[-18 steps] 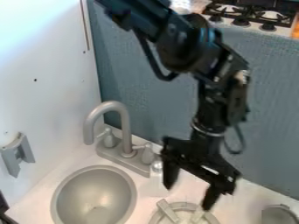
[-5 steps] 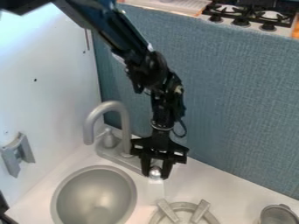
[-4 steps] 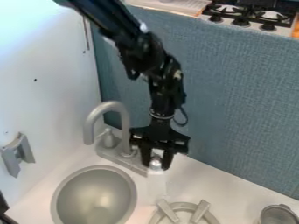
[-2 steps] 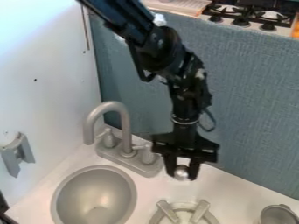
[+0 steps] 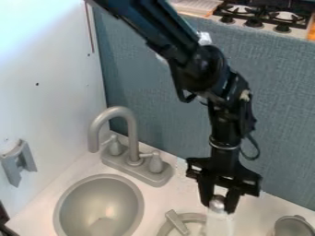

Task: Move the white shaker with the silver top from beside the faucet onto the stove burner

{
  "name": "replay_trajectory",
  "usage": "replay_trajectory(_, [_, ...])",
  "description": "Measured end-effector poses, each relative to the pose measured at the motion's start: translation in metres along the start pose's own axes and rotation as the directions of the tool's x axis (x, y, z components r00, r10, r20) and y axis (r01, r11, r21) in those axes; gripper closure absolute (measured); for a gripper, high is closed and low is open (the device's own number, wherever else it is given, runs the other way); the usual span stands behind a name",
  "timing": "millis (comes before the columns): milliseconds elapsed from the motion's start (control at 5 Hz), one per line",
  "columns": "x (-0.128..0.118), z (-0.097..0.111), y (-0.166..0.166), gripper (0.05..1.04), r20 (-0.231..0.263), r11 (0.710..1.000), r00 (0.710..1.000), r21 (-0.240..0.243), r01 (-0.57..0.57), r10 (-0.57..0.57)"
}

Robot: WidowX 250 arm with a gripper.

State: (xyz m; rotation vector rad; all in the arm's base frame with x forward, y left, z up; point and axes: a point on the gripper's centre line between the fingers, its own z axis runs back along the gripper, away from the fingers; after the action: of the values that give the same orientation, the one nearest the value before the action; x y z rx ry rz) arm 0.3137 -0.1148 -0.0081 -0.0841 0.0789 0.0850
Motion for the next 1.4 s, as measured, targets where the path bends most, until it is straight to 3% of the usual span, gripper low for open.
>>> replay_trajectory(400, [-0.012,-0.004,0.008,0.574,-0.061,0.999,0.998,0.044,-0.014,0.017])
replay_trajectory(600, [-0.016,-0.007,0.015,0.574,-0.084,0.995,0.996,0.097,0.005,0.003])
replay_trajectory(800, [-0.016,-0.015,0.013,0.574,-0.084,0.991,0.995,0.115,0.061,-0.051])
replay_trajectory(1000, [-0.007,-0.022,0.018,0.574,-0.042,0.985,0.995,0.147,0.096,-0.090])
replay_trajectory(1200, [-0.002,-0.022,0.019,0.574,-0.013,0.981,0.993,0.154,0.121,-0.120])
replay_trajectory(1400, [-0.002,-0.022,0.020,0.574,-0.017,0.978,0.990,0.155,0.140,-0.139])
